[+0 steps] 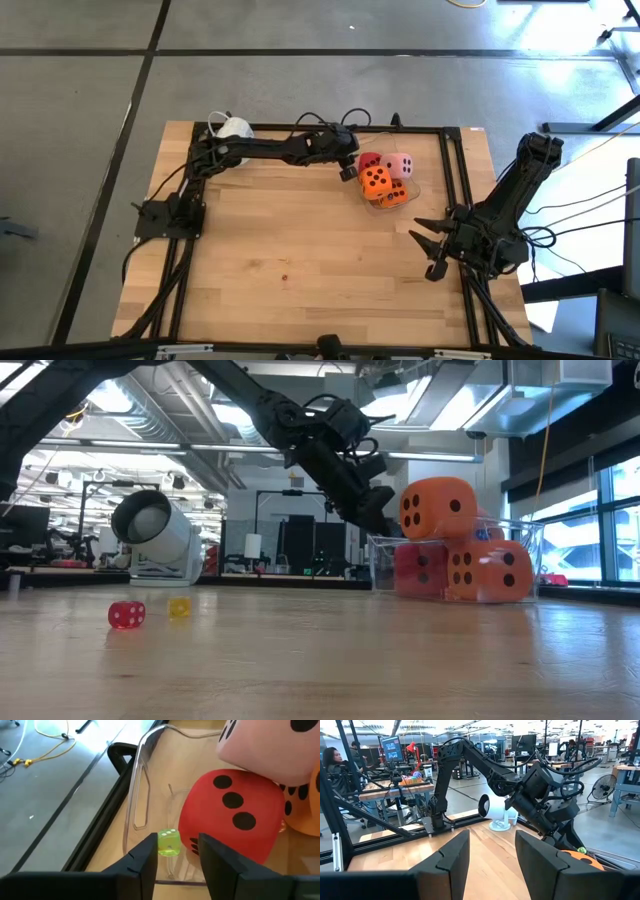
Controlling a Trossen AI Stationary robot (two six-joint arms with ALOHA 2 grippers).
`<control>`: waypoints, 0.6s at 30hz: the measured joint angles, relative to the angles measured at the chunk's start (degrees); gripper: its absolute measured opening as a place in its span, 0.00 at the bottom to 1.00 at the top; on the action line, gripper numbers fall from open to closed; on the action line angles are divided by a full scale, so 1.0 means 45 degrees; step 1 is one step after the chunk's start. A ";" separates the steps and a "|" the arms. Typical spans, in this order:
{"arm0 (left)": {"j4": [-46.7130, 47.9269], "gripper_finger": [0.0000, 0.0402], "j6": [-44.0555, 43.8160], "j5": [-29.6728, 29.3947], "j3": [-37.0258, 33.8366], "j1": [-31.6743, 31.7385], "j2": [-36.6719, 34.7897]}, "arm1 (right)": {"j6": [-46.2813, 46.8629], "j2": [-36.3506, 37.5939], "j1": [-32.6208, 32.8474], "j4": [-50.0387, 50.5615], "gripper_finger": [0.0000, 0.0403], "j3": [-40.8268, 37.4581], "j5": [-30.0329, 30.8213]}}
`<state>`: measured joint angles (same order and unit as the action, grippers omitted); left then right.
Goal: Pick & Place Dice
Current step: Put the small green die in the bin
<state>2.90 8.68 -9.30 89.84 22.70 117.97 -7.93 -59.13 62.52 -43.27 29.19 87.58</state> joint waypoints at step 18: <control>0.1048 0.37 0.0577 -0.0821 0.0015 -0.0003 -0.0044 | 0.0103 0.0000 0.0000 0.0000 0.40 0.0000 -0.0012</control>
<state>7.62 11.28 -12.99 89.91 22.69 117.78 -7.47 -59.13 62.52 -43.27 29.19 87.52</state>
